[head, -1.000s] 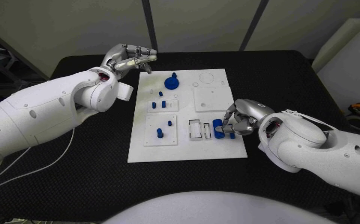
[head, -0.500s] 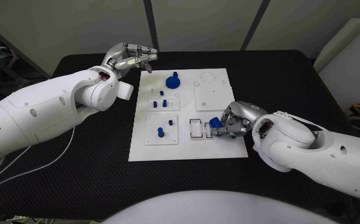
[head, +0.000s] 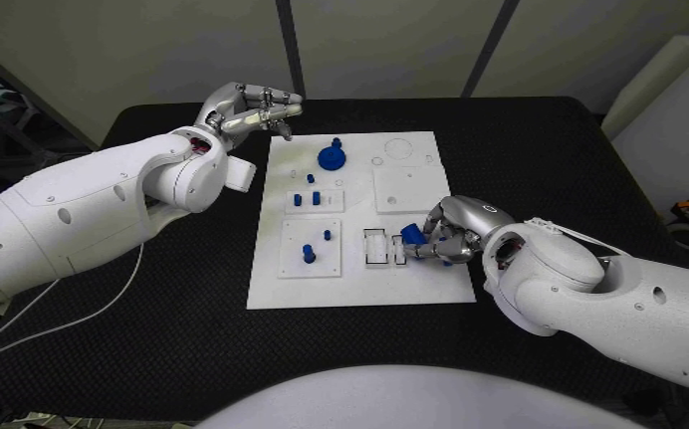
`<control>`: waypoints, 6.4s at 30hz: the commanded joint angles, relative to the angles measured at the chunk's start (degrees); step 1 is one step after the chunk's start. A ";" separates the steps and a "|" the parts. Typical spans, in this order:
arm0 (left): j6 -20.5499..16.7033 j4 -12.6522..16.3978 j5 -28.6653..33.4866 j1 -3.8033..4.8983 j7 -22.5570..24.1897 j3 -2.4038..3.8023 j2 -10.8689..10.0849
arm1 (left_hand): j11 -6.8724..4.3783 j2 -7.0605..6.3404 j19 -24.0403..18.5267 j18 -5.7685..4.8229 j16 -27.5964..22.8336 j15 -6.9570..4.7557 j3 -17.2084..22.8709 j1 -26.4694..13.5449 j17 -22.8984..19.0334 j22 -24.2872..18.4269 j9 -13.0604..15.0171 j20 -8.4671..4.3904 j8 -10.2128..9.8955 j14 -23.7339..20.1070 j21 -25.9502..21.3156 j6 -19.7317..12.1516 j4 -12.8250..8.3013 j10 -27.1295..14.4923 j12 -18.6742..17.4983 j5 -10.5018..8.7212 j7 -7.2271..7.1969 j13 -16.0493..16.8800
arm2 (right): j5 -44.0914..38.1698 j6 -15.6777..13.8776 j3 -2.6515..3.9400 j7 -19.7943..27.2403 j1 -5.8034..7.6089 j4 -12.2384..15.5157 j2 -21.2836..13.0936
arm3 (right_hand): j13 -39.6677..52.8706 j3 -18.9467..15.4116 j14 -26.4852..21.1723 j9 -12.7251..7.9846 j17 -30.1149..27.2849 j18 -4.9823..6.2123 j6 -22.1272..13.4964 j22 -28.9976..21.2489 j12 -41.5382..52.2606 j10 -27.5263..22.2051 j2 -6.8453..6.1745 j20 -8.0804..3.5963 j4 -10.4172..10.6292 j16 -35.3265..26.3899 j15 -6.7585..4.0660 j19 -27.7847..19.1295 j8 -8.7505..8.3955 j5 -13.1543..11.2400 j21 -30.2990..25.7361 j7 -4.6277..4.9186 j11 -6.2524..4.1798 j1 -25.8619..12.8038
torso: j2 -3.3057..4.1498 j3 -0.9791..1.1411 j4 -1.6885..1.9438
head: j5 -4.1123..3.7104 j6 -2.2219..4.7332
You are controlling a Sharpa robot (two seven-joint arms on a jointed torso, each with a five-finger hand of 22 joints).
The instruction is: Assemble the parts on the task board
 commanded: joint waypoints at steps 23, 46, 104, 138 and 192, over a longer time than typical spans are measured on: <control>0.61 0.01 0.08 0.07 -0.03 0.04 0.31 | -0.01 0.63 -0.06 -1.01 -0.38 0.05 -0.33 0.00 -0.09 -0.08 0.05 0.25 0.17 -0.23 -0.25 0.48 -0.01 -0.46 0.34 -0.08 0.07 -0.02 | 6.13 -7.60 -0.02 0.76 -0.02 4.13 0.61 | 6.30 -1.48 5.85 2.17 14.11 -1.21 1.33 0.97 0.56 0.85 1.60 -0.65 0.25 0.53 -1.04 0.85 2.07 4.31 0.70 -0.92 -1.09 -0.63 | 0.01 -0.10 0.05 | 0.12 0.47; 0.70 0.27 0.08 0.07 -0.13 0.04 0.38 | -0.01 0.68 -0.05 -1.01 -0.39 0.05 -0.37 -0.02 -0.12 -0.10 0.05 0.26 0.18 -0.22 -0.28 0.48 0.02 -0.54 0.37 -0.07 0.06 -0.02 | 7.36 -3.00 0.02 -0.41 0.02 0.37 5.30 | 5.96 -4.17 5.77 3.86 13.76 -1.12 1.35 0.61 -0.35 0.67 1.76 -0.88 0.37 0.38 -1.28 0.55 3.19 -1.79 0.35 -1.30 -1.38 -7.38 | 0.09 -0.07 0.05 | 0.75 0.34; 0.69 0.04 0.08 0.05 -0.47 0.03 0.35 | -0.01 1.03 0.01 -0.98 -0.43 0.01 -0.23 0.31 -0.22 -0.14 0.02 0.22 0.17 -0.23 -0.36 0.42 -0.09 -0.83 0.49 0.00 0.04 -0.03 | 4.80 -1.93 -0.02 1.96 0.02 0.78 4.19 | 5.91 1.52 5.82 6.72 14.00 -1.10 0.33 0.78 -1.92 0.41 2.05 -0.92 -2.97 0.45 -1.35 0.50 4.36 -8.57 -0.05 -1.41 -1.48 -0.79 | 0.09 -0.07 0.03 | 0.88 0.32; 0.45 0.25 0.08 0.00 0.34 0.01 -0.01 | 0.01 1.14 0.03 -0.99 -0.43 0.04 -0.24 0.24 -0.26 -0.15 0.01 0.23 0.17 -0.23 -0.38 0.39 -0.01 -0.93 0.54 -0.01 0.05 -0.03 | 5.18 -7.56 0.17 8.28 0.59 4.00 -7.69 | 5.28 -1.48 5.65 3.83 13.23 -0.88 -1.62 -0.20 -3.28 -0.10 3.28 -0.03 -2.93 0.06 -0.24 -0.24 -1.40 -8.75 -0.92 0.38 -0.05 4.05 | 0.08 0.01 -0.41 | -0.26 0.72; 0.87 0.51 0.09 -0.55 -0.09 0.00 -0.45 | 0.00 1.14 0.03 -1.01 -0.43 0.05 -0.33 0.13 -0.29 -0.17 0.02 0.24 0.21 -0.24 -0.42 0.44 0.05 -0.95 0.65 -0.04 0.01 -0.01 | -5.21 8.71 0.01 0.87 -0.55 -1.24 -3.04 | 5.14 -3.38 5.72 2.28 13.58 -0.93 4.07 0.28 -4.01 -0.16 3.58 -0.65 -3.73 0.21 -1.09 -0.03 -4.00 -9.71 -0.87 -0.88 -1.11 8.58 | 0.06 0.08 -0.66 | -0.48 -0.55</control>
